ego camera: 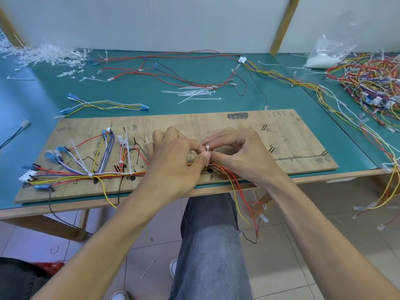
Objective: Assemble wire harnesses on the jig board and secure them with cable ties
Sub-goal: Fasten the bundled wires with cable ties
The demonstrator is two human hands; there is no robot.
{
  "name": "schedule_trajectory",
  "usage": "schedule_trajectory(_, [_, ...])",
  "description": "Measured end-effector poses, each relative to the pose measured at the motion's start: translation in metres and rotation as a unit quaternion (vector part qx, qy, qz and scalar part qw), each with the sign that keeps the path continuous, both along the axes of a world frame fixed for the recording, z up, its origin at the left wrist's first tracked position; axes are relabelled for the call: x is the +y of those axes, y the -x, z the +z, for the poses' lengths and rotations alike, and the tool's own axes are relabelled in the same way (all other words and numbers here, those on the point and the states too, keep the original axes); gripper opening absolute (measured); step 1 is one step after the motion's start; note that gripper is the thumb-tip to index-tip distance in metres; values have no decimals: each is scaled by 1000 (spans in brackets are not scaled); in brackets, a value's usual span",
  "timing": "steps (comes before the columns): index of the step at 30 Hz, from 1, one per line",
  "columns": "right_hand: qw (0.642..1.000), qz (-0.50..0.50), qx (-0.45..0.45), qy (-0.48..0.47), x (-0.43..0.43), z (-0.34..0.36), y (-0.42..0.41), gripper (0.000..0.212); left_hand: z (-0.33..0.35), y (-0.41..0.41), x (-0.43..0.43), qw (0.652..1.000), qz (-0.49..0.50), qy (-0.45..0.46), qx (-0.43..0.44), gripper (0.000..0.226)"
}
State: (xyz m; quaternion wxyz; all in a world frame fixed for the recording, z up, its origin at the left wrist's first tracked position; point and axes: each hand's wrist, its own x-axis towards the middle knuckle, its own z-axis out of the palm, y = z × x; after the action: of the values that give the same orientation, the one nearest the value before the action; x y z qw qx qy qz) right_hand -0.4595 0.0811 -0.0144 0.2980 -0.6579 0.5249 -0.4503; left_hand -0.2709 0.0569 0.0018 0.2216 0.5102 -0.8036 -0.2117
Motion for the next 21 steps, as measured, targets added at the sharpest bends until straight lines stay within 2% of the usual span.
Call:
schedule_trajectory(16, [999, -8, 10, 30, -2, -5, 0, 6, -2, 2, -1, 1000, 9, -8, 3, 19])
schedule_trajectory(21, [997, 1, 58, 46, 0, -7, -2, 9, -1, 3, 0, 999, 31, -10, 6, 20])
